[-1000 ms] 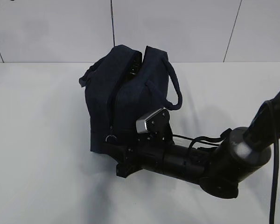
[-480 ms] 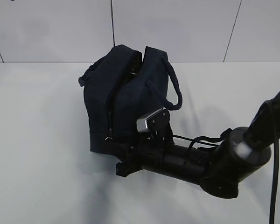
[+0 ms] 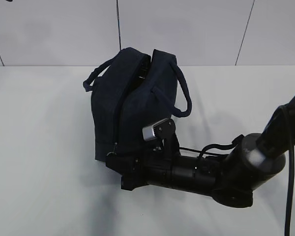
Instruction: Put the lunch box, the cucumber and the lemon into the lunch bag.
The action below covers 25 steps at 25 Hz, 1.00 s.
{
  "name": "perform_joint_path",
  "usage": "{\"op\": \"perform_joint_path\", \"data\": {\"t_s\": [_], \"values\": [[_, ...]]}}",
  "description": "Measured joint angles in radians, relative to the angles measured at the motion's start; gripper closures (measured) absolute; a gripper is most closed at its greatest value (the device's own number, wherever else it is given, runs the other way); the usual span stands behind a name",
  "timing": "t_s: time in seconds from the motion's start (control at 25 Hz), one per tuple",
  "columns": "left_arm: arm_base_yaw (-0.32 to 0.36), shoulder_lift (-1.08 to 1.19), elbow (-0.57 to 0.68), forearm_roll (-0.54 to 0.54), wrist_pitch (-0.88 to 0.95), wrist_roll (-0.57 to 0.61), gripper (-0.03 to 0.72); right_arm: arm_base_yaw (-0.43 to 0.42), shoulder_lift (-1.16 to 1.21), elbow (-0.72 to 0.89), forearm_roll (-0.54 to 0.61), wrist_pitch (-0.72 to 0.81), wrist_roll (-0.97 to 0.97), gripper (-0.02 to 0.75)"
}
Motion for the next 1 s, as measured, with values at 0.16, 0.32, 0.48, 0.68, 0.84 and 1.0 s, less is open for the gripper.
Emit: {"op": "perform_joint_path", "data": {"t_s": [0.16,0.32,0.48,0.68,0.84,1.0], "values": [[0.0,0.0,0.0,0.022,0.0,0.0,0.446,0.0,0.0,-0.002,-0.027,0.002,0.071,0.738],[0.0,0.0,0.0,0.035,0.0,0.0,0.446,0.0,-0.007,-0.002,-0.049,0.015,0.112,0.738],[0.0,0.0,0.0,0.044,0.0,0.0,0.446,0.0,-0.044,-0.002,-0.07,0.043,0.12,0.738],[0.0,0.0,0.0,0.05,0.0,0.0,0.446,0.0,-0.101,-0.002,-0.101,0.119,0.122,0.738],[0.0,0.0,0.0,0.061,0.0,0.0,0.446,0.0,-0.154,-0.002,-0.138,0.196,0.13,0.738],[0.0,0.0,0.0,0.066,0.0,0.0,0.446,0.0,-0.215,-0.002,-0.187,0.307,0.14,0.738]]}}
